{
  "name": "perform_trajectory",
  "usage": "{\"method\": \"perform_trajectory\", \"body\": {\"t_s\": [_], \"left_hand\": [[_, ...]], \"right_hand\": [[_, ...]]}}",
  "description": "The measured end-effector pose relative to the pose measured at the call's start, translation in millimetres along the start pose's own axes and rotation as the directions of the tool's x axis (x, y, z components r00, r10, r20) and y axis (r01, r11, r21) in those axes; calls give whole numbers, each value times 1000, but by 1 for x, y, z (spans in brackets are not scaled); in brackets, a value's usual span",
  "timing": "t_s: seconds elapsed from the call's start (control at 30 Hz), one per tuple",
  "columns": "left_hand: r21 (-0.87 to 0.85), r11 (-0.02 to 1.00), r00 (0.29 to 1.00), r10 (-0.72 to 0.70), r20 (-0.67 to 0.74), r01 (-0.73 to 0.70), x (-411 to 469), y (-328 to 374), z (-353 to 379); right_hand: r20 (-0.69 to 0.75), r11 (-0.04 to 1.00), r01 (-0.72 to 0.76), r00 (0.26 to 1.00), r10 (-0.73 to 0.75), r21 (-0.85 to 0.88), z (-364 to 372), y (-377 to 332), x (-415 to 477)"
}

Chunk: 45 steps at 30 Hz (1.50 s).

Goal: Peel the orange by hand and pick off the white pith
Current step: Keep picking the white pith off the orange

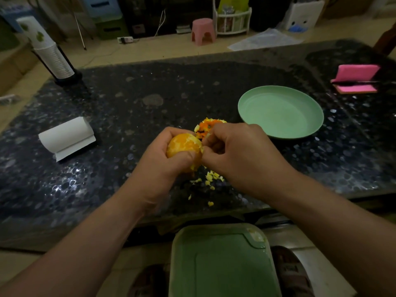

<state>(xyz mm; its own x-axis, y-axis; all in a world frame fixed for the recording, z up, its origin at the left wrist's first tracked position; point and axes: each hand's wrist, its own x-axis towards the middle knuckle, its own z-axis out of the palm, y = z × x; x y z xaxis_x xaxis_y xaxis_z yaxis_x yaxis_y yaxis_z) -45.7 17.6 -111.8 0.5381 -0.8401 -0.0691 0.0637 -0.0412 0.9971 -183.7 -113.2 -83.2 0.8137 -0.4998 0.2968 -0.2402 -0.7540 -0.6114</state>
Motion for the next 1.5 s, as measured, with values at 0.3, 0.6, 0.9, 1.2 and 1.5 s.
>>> {"method": "perform_trajectory", "body": {"t_s": [0.3,0.6,0.9,1.2,1.5], "left_hand": [[-18,1000,999,-7,45,8,-1,1,-3],[-183,978,989,-73,127,95,-1,4,-8],[-54,998,995,-30,95,35,-1,4,-8],[-145,989,999,-32,-6,31,-4,8,5],[-268,962,998,-49,32,56,-4,13,-2]], "right_hand": [[-18,994,98,995,-99,-42,0,4,-1],[136,958,-101,988,67,269,-12,11,2],[119,993,-34,993,20,114,-11,9,-2],[-12,983,-45,999,48,176,-4,5,0],[233,872,-195,968,96,448,-18,13,4]]}}
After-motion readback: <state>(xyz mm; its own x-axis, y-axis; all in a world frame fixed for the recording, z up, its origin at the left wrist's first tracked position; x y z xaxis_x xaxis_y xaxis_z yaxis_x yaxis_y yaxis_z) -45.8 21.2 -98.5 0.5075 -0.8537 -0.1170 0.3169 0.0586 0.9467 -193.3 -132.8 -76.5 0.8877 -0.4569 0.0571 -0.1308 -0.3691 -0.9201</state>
